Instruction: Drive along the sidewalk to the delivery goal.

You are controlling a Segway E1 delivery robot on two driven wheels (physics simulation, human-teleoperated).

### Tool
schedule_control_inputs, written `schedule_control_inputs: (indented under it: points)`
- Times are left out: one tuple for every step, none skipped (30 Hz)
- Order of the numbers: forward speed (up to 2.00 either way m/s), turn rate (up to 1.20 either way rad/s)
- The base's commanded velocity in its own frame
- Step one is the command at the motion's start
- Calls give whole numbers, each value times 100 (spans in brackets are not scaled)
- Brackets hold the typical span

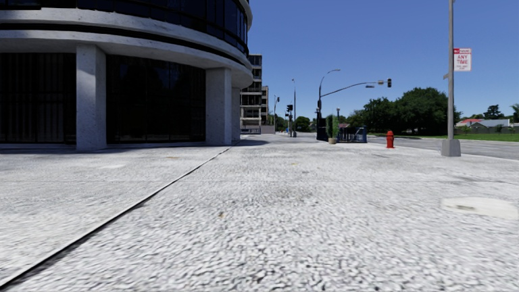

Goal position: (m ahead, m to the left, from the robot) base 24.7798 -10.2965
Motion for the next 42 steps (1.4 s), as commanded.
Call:
schedule_control_inputs:
  points:
    - [161,0]
    - [162,0]
    - [162,0]
    - [162,0]
    - [162,0]
    - [162,0]
    - [162,0]
    - [163,0]
    - [163,0]
    - [163,0]
    - [163,0]
    - [165,0]
    - [200,0]
    - [200,0]
    - [200,0]
    - [200,0]
    - [200,0]
    - [200,0]
    - [200,0]
    - [200,0]
    - [200,0]
    - [200,0]
    - [200,0]
    - [200,0]
    - [200,0]
    - [200,0]
    - [200,0]
    - [200,0]
    - [200,0]
    - [200,0]
    - [200,0]
    - [200,0]
    - [200,0]
    - [200,0]
    - [200,0]
    - [200,0]
    - [200,0]
    - [200,0]
    - [200,0]
    - [200,0]
    - [200,0]
    - [200,0]
